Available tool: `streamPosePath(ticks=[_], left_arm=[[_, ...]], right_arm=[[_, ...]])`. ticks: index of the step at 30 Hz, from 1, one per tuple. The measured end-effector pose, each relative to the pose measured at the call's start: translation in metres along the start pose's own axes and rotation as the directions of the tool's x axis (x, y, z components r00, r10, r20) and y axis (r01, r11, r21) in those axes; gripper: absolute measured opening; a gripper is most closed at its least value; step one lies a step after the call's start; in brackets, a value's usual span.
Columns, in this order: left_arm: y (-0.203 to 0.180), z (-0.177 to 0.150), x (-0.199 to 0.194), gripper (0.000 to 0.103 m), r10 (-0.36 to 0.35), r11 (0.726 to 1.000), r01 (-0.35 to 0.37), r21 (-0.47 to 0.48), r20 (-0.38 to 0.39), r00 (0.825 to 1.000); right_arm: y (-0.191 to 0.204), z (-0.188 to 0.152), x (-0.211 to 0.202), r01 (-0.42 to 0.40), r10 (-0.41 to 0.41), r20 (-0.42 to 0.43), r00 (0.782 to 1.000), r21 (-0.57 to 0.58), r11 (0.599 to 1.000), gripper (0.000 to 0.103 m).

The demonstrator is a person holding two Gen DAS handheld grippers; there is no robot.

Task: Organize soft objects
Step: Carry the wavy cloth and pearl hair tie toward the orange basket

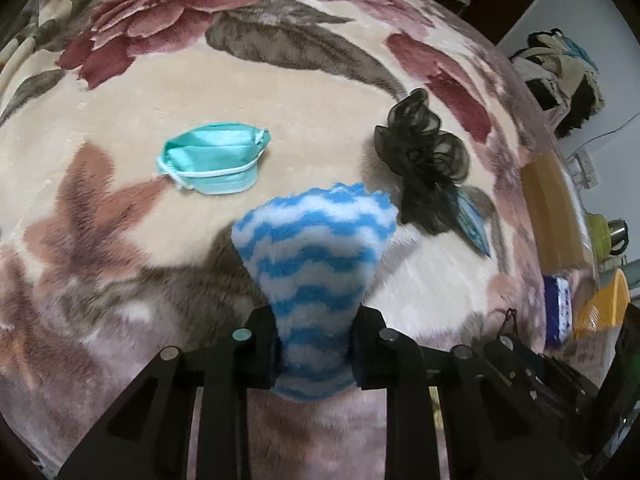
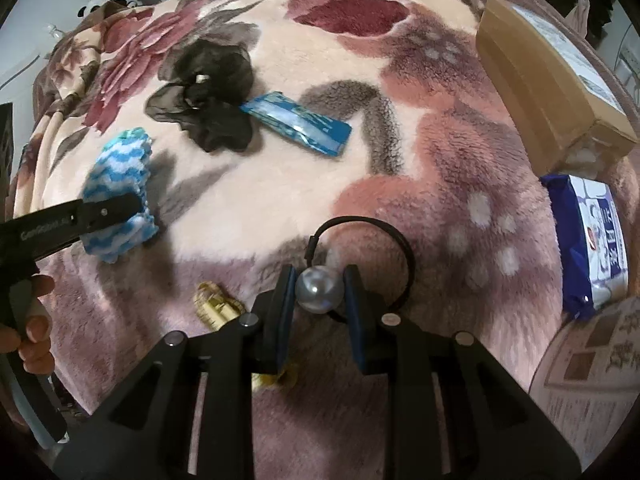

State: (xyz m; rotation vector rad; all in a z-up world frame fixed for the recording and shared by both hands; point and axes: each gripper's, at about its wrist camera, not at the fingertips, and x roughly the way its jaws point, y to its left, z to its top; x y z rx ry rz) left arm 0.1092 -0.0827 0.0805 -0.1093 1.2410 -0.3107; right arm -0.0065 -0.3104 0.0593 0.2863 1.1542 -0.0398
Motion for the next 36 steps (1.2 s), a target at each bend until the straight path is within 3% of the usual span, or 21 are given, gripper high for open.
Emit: streamPosePath(ticks=[16, 36], left_arm=[[-0.014, -0.048, -0.055, 0.026, -0.03, 0.993, 0.028, 0.111, 0.01, 1.0], [-0.047, -0.069, -0.086, 0.026, -0.038, 0.984, 0.035, 0.176, 0.013, 0.999]], right_arm=[[0.023, -0.021, -0.051, -0.016, 0.017, 0.055, 0.998, -0.019, 1.0, 0.025], [0.025, -0.033, -0.096, 0.003, 0.0, 0.098, 0.995, -0.031, 1.0, 0.025]])
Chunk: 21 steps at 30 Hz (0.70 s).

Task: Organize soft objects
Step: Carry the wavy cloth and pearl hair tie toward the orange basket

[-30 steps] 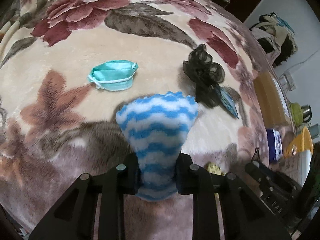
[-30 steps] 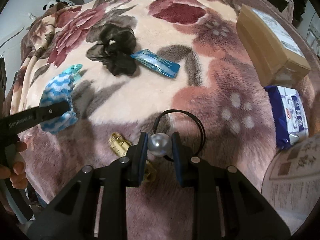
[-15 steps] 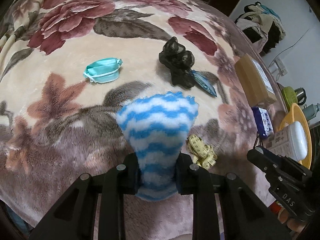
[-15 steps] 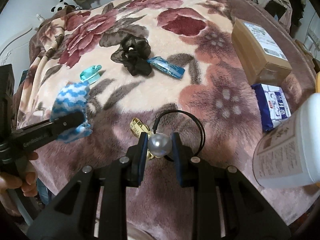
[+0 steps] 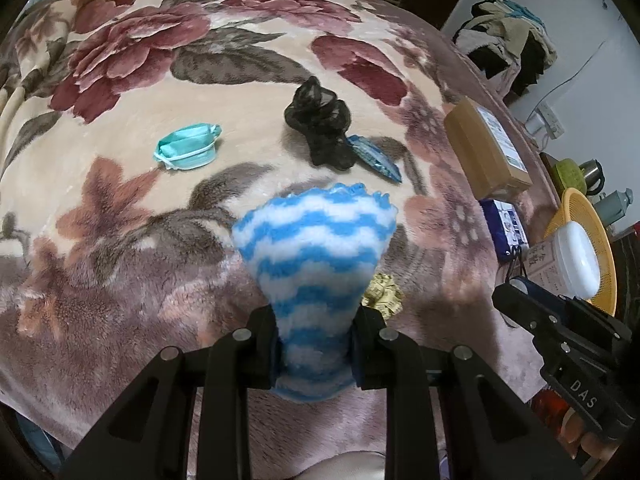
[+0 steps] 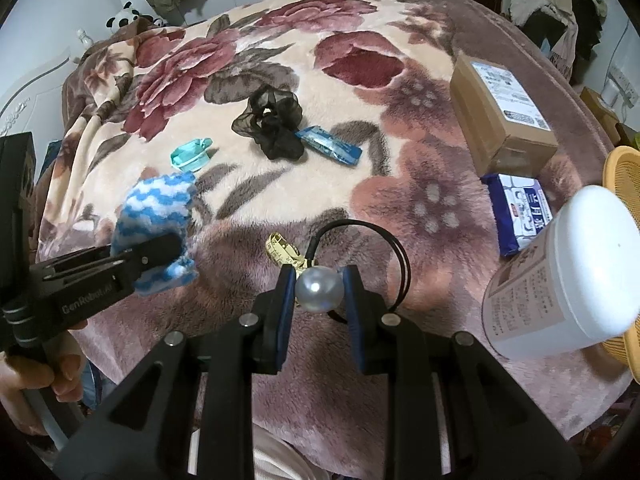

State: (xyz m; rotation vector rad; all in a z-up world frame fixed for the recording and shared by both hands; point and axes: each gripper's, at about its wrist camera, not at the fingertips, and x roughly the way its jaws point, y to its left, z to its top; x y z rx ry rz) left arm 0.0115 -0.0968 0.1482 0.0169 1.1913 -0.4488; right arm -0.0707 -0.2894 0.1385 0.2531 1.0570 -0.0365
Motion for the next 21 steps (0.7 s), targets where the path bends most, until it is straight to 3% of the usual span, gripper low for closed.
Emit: streamPosePath(ticks=[21], left_arm=[[-0.042, 0.002, -0.022, 0.026, -0.004, 0.998, 0.003, 0.063, 0.019, 1.0]], right_arm=[[-0.016, 0.0, -0.044, 0.012, -0.013, 0.06, 0.998, 0.011, 1.0, 0.025]])
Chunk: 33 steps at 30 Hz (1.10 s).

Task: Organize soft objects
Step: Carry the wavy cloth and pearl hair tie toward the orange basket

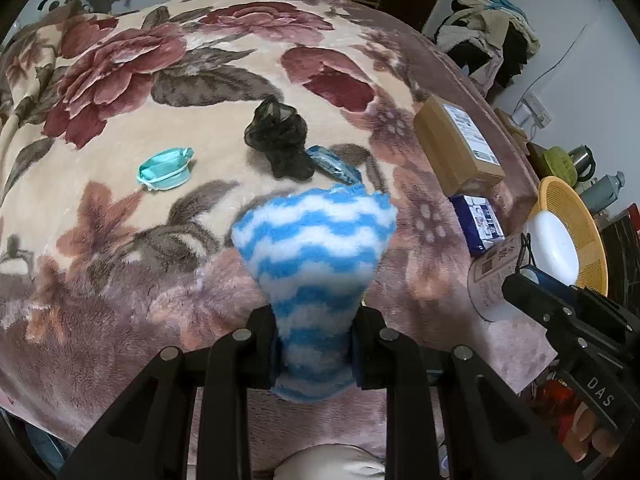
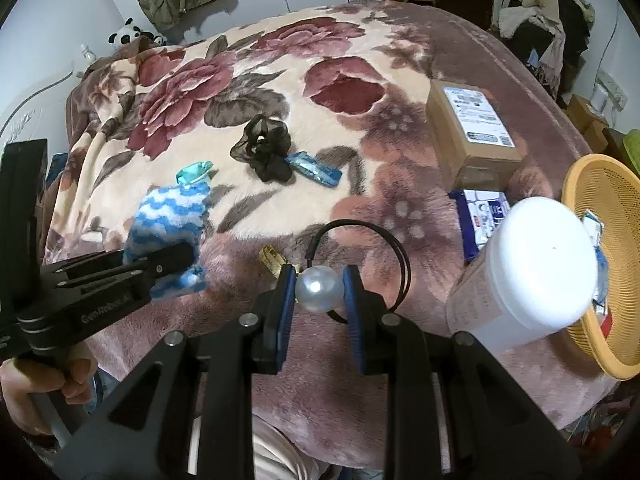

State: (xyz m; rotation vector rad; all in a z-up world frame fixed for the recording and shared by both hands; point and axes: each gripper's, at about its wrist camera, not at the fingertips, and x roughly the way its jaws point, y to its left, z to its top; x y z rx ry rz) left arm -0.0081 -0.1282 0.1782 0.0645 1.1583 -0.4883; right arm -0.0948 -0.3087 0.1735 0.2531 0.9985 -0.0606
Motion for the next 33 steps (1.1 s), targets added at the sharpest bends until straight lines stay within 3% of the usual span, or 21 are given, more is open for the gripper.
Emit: streamPosePath(ticks=[33], left_arm=[[-0.132, 0.023, -0.022, 0.026, -0.068, 0.98, 0.065, 0.186, 0.013, 0.998]], right_arm=[[-0.085, 0.002, -0.068, 0.064, -0.074, 0.096, 0.993, 0.098, 0.993, 0.025]])
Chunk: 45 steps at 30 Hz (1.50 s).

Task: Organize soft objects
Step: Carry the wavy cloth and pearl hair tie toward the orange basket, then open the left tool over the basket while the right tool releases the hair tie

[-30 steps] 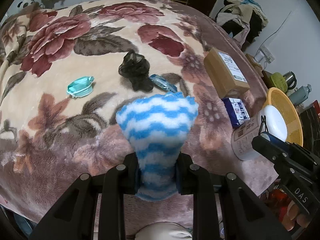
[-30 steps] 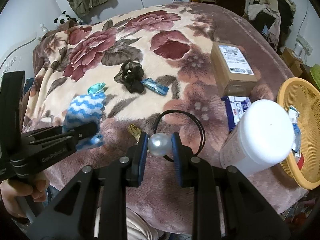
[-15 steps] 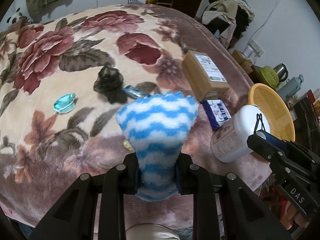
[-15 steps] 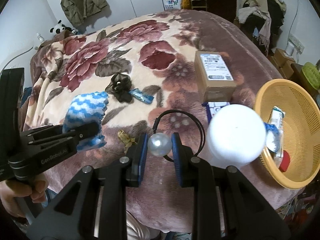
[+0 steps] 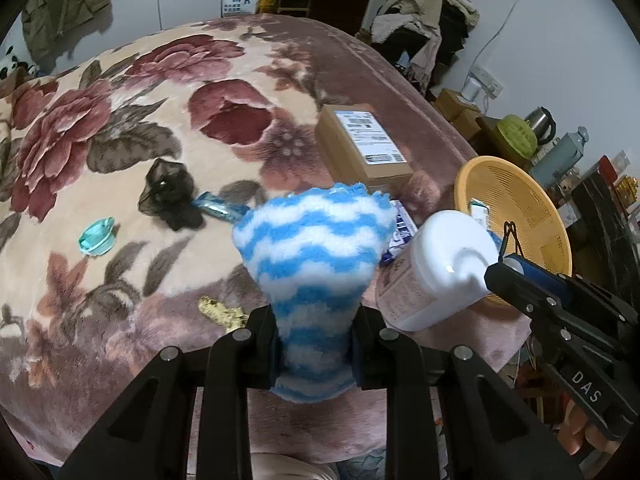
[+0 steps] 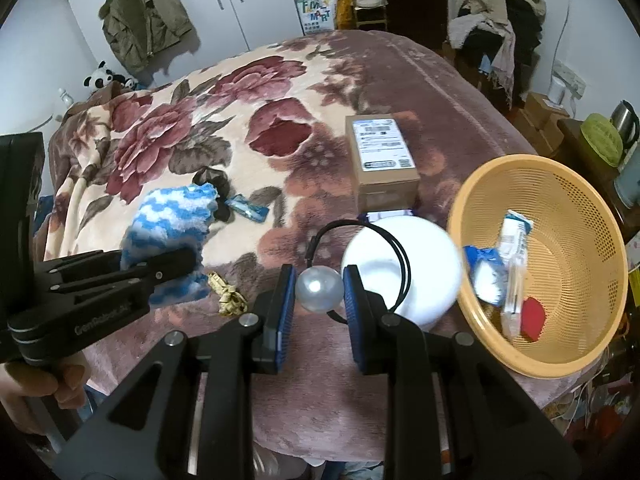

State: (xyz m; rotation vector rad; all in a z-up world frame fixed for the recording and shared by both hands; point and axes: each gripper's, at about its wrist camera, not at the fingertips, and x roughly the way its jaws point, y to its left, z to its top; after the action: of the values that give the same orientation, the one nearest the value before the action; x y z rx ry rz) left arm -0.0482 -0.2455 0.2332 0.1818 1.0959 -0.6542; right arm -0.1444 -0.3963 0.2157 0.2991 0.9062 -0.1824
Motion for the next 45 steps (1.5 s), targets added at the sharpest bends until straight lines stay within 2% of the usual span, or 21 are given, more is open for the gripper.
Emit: streamPosePath(ticks=[35, 45], left_arm=[[-0.119, 0.022, 0.025, 0.026, -0.065, 0.987, 0.07, 0.146, -0.036, 0.997], [-0.162, 0.032, 0.024, 0.026, -0.12, 0.974, 0.122, 0.191, -0.024, 0.992]], right_arm=[[-0.116, -0.011, -0.029, 0.086, -0.09, 0.021, 0.996, 0.155, 0.984, 0.025], [-0.149, -0.015, -0.037, 0.117, -0.125, 0.024, 0.992, 0.208, 0.971, 0.025]])
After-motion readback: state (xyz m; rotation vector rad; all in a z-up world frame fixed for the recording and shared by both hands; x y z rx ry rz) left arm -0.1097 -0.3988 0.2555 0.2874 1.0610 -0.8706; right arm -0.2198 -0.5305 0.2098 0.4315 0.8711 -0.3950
